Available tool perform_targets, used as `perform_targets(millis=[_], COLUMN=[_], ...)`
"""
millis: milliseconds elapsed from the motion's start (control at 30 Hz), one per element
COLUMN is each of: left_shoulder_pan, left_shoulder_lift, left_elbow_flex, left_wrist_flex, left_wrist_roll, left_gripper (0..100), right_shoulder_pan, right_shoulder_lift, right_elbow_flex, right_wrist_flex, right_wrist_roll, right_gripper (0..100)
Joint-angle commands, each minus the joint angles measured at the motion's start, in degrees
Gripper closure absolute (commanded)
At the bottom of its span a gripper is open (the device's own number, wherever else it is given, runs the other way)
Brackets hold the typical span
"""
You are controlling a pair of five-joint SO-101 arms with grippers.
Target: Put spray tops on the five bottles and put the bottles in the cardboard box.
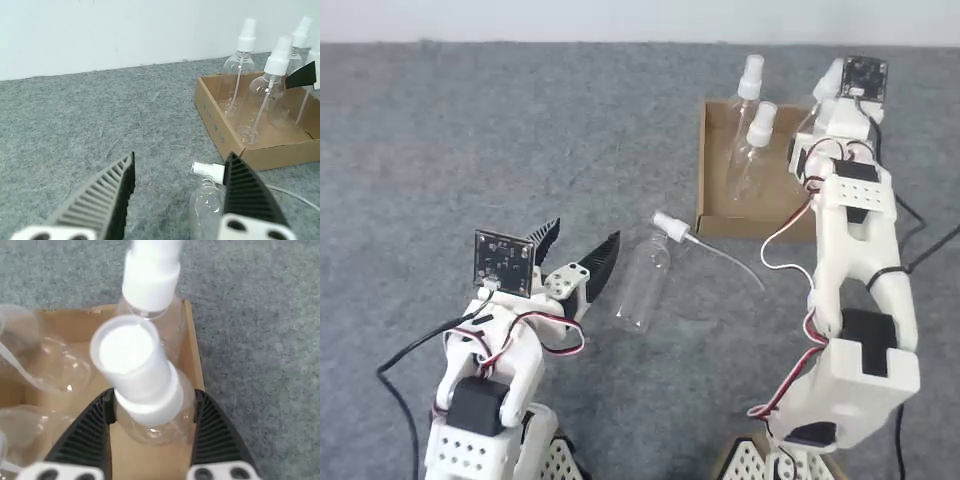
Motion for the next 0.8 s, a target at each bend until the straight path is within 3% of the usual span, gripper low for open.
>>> perform_targets(millis=[0, 467, 767], left_shoulder_pan=[-0.44, -0.53, -0.53], left_shoulder_lift=[-0.7, -0.7, -0.7], left_elbow_flex=[-0.22, -0.22, -0.22], left_wrist_flex=[-1.58, -1.67, -1.67], left_wrist_roll=[0.26, 0.26, 0.26], left_gripper=[74, 74, 74], right_shoulder_pan=[0.4, 0.4, 0.31], right_shoulder_lift=[-0.84, -1.54, -1.54], right_elbow_flex=[-1.23, -0.97, -0.79], right_wrist_flex=[-0.22, 0.31, 0.4], right_wrist_roll=[-0.09, -0.09, -0.09], right_gripper=[99.2, 98.7, 78.4])
